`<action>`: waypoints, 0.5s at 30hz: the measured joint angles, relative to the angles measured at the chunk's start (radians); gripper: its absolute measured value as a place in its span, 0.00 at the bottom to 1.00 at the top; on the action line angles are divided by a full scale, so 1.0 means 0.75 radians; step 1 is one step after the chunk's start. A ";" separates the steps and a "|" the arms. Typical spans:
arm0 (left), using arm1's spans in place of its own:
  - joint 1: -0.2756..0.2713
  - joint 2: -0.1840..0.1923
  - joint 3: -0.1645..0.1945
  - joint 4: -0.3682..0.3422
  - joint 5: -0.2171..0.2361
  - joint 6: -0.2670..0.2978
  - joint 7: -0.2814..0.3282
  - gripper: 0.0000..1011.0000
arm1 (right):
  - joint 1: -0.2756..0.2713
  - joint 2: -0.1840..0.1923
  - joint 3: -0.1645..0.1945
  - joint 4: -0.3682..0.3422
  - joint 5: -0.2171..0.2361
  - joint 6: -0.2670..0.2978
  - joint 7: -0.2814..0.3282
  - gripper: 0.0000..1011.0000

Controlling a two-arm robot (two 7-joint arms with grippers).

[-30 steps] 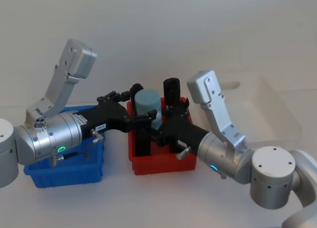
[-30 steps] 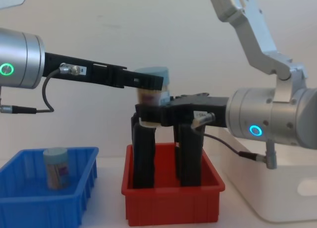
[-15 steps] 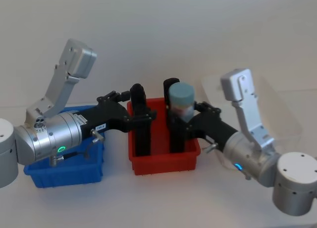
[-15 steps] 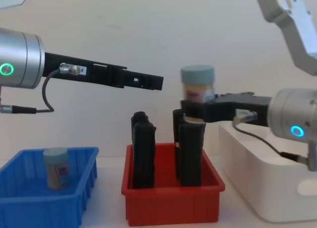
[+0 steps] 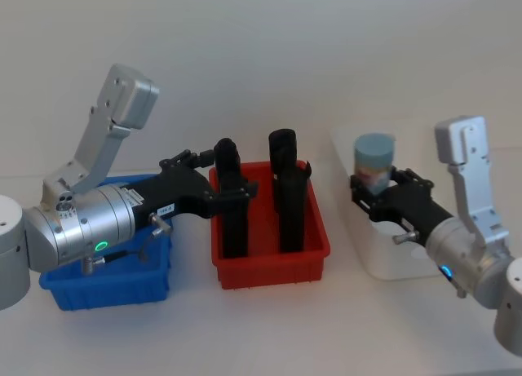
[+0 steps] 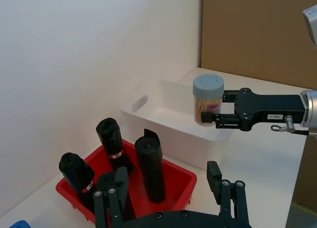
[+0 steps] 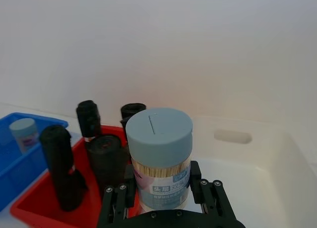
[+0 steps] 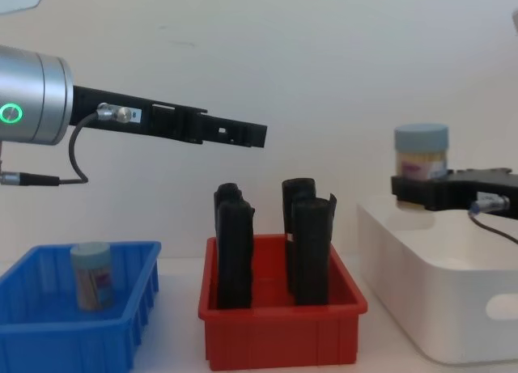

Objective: Pick the cotton swabs from the blue box and place them into the white box.

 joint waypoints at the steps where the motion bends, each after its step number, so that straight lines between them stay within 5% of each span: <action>1: 0.000 0.000 0.000 0.000 0.000 0.000 0.000 0.99 | 0.006 0.004 0.009 0.017 0.007 0.000 -0.008 0.62; 15: 0.000 0.000 0.000 0.000 0.000 0.000 0.000 0.99 | 0.120 0.000 0.046 0.232 0.036 0.037 0.028 0.62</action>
